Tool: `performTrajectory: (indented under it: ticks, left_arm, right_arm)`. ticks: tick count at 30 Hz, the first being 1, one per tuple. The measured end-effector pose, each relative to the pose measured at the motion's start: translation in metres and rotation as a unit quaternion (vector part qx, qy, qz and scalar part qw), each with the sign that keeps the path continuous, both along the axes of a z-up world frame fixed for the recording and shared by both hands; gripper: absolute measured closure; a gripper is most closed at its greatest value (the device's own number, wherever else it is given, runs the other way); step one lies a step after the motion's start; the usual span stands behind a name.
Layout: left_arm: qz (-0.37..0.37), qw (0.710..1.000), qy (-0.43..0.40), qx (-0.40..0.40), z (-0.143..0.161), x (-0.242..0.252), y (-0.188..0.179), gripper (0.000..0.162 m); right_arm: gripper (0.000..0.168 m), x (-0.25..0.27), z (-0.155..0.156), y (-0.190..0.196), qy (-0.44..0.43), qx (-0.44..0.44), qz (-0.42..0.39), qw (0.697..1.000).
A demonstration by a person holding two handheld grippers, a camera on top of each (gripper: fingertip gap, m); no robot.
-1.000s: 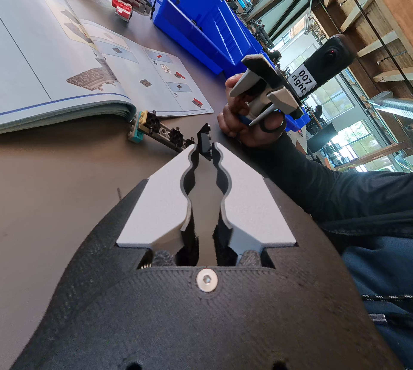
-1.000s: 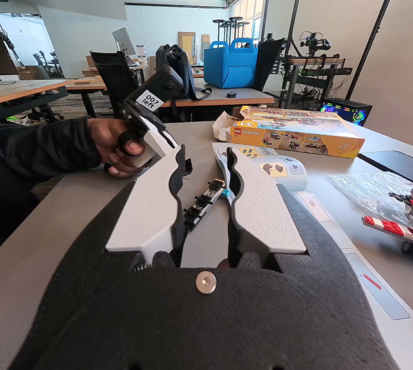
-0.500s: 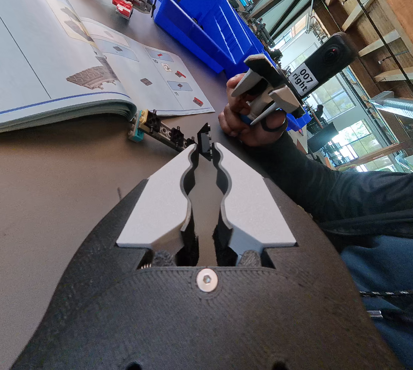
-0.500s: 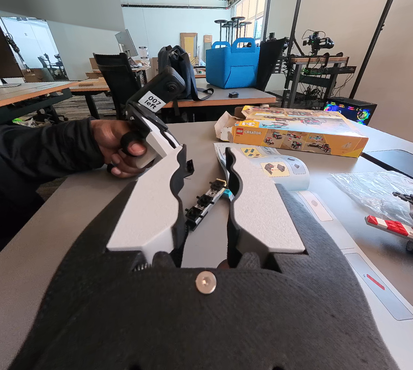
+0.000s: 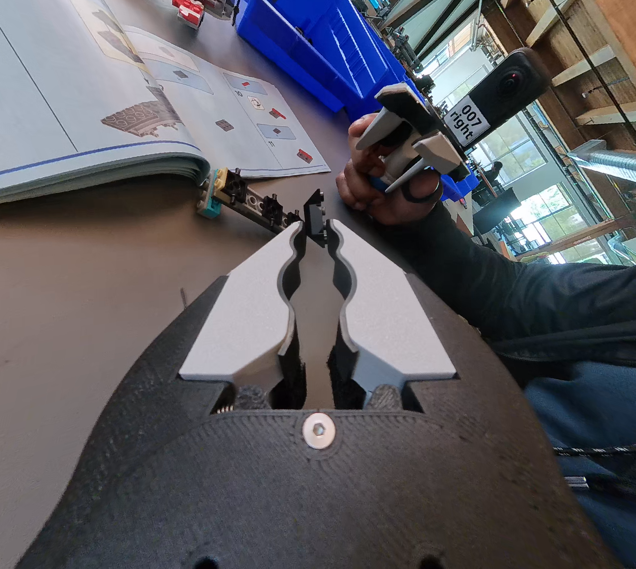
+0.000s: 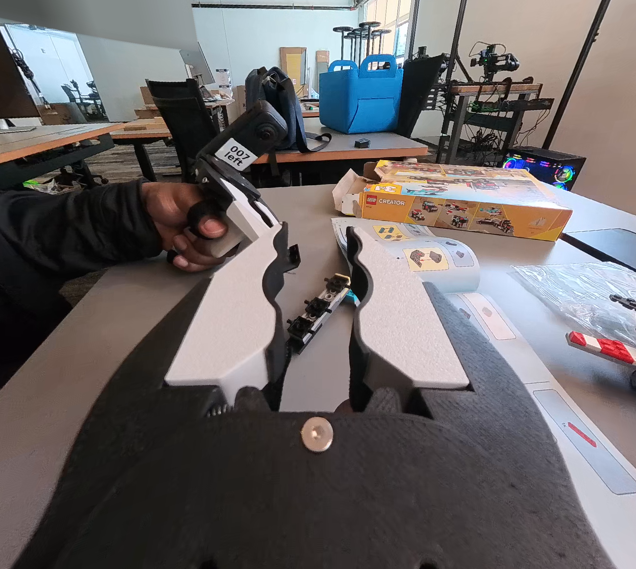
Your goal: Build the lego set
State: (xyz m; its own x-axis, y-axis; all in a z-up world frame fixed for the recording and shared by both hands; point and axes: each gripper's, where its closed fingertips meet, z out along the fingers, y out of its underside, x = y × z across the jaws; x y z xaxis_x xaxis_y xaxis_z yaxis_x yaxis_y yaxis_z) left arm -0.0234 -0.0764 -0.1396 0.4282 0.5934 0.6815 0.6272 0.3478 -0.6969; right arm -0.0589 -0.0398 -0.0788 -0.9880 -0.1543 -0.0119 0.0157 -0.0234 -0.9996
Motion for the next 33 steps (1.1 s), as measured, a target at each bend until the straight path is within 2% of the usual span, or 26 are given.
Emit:
performTrajectory:
  ticks: [29, 33]
  left_arm:
    - [-0.001, 1.0, -0.001, 0.001, -0.0002, 0.0003, 0.0003, 0.151]
    - [0.0, 1.0, -0.001, 0.008, 0.0008, -0.0002, -0.0009, 0.151]
  right_arm:
    - [0.134, 0.0017, 0.0001, -0.0017, 0.0, 0.002, 0.002, 1.0]
    - [0.133, -0.0037, -0.0048, -0.0055, -0.011, 0.023, -0.017, 1.0]
